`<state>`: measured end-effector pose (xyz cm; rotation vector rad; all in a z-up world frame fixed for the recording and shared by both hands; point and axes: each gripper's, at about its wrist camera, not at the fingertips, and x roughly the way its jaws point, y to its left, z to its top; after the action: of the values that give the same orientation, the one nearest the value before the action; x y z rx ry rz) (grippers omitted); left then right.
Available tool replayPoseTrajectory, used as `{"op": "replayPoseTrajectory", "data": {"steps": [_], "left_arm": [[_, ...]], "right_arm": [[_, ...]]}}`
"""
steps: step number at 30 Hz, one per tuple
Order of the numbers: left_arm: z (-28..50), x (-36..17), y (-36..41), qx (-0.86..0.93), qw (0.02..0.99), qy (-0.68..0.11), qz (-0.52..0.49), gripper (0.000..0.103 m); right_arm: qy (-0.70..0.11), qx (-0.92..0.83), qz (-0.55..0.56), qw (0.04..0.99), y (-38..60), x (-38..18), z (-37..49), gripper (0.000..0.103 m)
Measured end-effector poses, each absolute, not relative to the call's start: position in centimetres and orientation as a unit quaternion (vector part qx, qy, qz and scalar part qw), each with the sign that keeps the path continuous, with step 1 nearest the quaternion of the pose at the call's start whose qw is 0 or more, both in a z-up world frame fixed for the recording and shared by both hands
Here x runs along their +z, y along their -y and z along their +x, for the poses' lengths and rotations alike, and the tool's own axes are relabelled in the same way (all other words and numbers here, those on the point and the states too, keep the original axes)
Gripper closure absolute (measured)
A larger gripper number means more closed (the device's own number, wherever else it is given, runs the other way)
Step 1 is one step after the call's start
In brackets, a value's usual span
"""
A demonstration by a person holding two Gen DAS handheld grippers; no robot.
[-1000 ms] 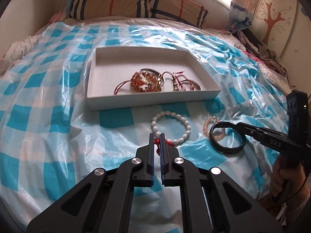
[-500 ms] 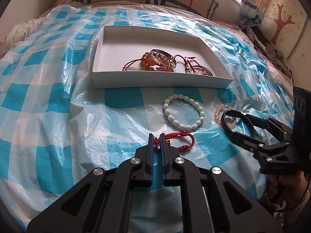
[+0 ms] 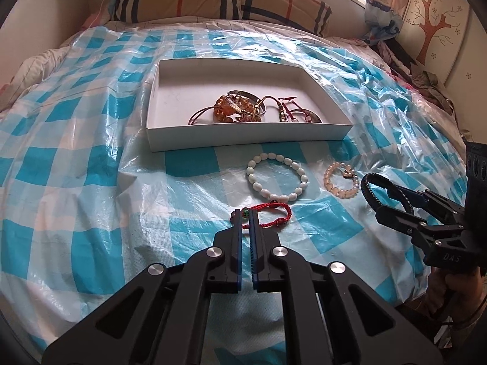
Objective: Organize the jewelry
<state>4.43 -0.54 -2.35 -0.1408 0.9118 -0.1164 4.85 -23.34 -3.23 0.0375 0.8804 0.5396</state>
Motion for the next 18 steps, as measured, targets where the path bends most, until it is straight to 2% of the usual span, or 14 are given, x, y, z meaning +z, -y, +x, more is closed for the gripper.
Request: {"op": "replayPoseTrajectory", "data": {"steps": [9, 10, 11, 12, 13, 14, 15, 16, 18], "left_arm": [[4.4, -2.6, 0.4, -0.055, 0.889, -0.450, -0.059, 0.097], [4.6, -2.6, 0.4, -0.052, 0.890, -0.449, -0.053, 0.090], [4.8, -2.5, 0.4, -0.050, 0.891, -0.448, -0.046, 0.072], [5.0, -2.5, 0.4, -0.049, 0.893, -0.446, -0.040, 0.061], [5.2, -2.6, 0.5, -0.050, 0.894, -0.444, -0.033, 0.042], [5.5, -2.8, 0.7, -0.050, 0.895, -0.444, -0.025, 0.038], [5.8, -3.1, 0.9, -0.051, 0.893, -0.447, -0.018, 0.038], [6.2, -3.6, 1.1, -0.055, 0.890, -0.453, -0.016, 0.038], [6.8, -4.7, 1.6, -0.065, 0.883, -0.465, -0.011, 0.055]], "right_arm": [[-0.452, 0.258, 0.004, 0.854, 23.0, -4.5, 4.3, 0.026], [-0.449, 0.262, 0.019, 0.854, 23.4, -4.4, 4.3, 0.025], [-0.445, 0.264, 0.038, 0.855, 23.9, -4.2, 4.4, 0.025], [-0.442, 0.264, 0.058, 0.856, 24.5, -4.1, 4.5, 0.025], [-0.439, 0.262, 0.075, 0.856, 25.1, -4.1, 4.7, 0.025], [-0.437, 0.259, 0.088, 0.857, 25.6, -4.1, 4.8, 0.025], [-0.439, 0.253, 0.090, 0.857, 25.8, -4.3, 5.0, 0.028], [-0.446, 0.244, 0.078, 0.858, 25.7, -4.6, 5.1, 0.040], [-0.458, 0.225, 0.035, 0.859, 24.9, -5.3, 5.2, 0.063]]}}
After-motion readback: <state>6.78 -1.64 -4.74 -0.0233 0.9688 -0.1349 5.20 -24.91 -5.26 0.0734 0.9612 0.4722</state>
